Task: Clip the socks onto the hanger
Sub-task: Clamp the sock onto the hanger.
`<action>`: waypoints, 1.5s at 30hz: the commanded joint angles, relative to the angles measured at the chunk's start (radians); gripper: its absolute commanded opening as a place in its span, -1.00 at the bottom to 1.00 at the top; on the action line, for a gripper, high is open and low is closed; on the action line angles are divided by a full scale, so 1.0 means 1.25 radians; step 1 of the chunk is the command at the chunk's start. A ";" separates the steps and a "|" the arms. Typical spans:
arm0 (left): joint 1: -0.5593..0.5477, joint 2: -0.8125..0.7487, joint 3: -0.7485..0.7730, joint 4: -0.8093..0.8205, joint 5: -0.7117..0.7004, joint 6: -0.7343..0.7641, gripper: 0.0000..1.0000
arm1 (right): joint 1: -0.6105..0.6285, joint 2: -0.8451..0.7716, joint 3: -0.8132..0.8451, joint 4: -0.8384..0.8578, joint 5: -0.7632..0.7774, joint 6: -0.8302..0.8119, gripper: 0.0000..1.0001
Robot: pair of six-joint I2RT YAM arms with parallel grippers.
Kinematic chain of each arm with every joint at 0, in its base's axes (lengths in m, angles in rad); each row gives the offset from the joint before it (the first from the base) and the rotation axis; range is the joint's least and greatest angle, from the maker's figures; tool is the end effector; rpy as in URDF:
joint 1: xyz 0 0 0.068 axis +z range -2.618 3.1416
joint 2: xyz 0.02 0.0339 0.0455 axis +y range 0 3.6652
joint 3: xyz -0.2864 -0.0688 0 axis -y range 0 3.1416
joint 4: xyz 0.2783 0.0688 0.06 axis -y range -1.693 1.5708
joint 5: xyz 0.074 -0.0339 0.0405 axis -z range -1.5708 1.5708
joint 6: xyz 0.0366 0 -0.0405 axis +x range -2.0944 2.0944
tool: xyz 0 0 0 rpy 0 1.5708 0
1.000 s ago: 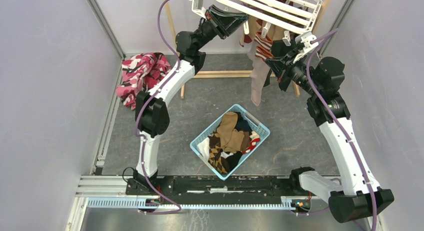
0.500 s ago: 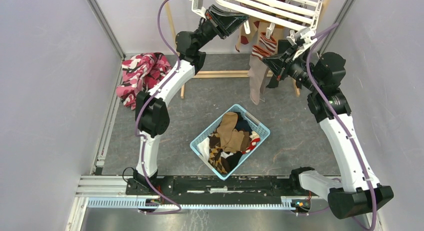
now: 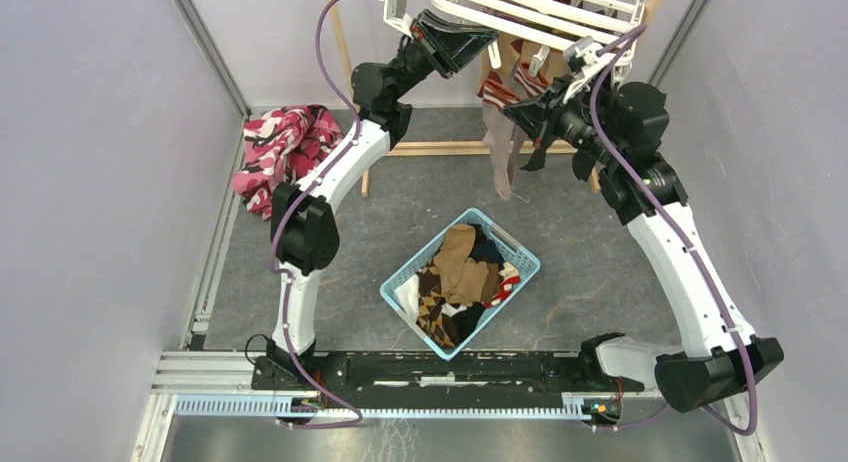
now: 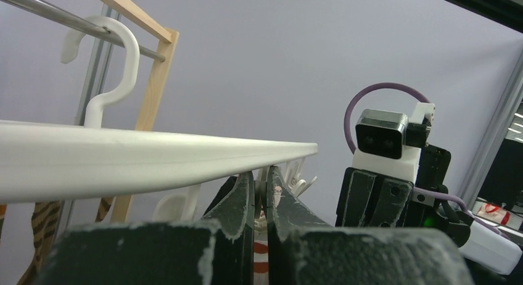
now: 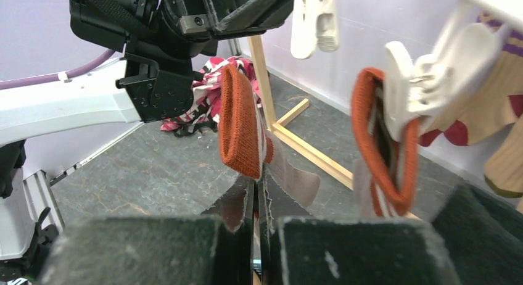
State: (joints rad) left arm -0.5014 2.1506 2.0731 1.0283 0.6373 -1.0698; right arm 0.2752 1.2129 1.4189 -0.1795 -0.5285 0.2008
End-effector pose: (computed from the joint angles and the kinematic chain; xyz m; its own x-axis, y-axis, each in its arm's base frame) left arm 0.4447 -0.2686 0.4755 -0.2620 -0.6603 -0.7038 0.9571 -0.0844 -0.2770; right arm 0.2696 0.0953 0.5002 -0.1186 0.1455 -0.9822 -0.7104 0.6787 0.1863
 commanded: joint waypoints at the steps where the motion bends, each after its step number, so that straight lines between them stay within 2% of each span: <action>1: -0.001 -0.004 0.026 0.026 0.000 -0.039 -0.89 | 0.038 0.018 0.042 -0.015 0.069 -0.008 -1.00; 7: -0.001 -0.004 0.023 0.033 0.003 -0.046 -0.90 | 0.046 0.044 0.060 -0.001 0.149 0.014 -1.00; 21: -0.001 0.001 0.023 0.039 0.003 -0.051 -0.89 | 0.045 0.063 0.089 0.036 0.185 0.057 -1.00; 36: -0.002 0.000 0.022 0.056 0.005 -0.060 -0.88 | 0.045 0.081 0.089 0.031 0.147 0.072 -1.00; 45: 0.000 0.007 0.022 0.094 0.021 -0.078 -0.88 | 0.044 0.094 0.096 0.057 0.113 0.127 -1.00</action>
State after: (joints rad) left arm -0.5014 2.1506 2.0731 1.0866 0.6380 -1.1233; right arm 0.3321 1.3273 1.5017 -0.1730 -0.3683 0.3080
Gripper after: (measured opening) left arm 0.074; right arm 0.014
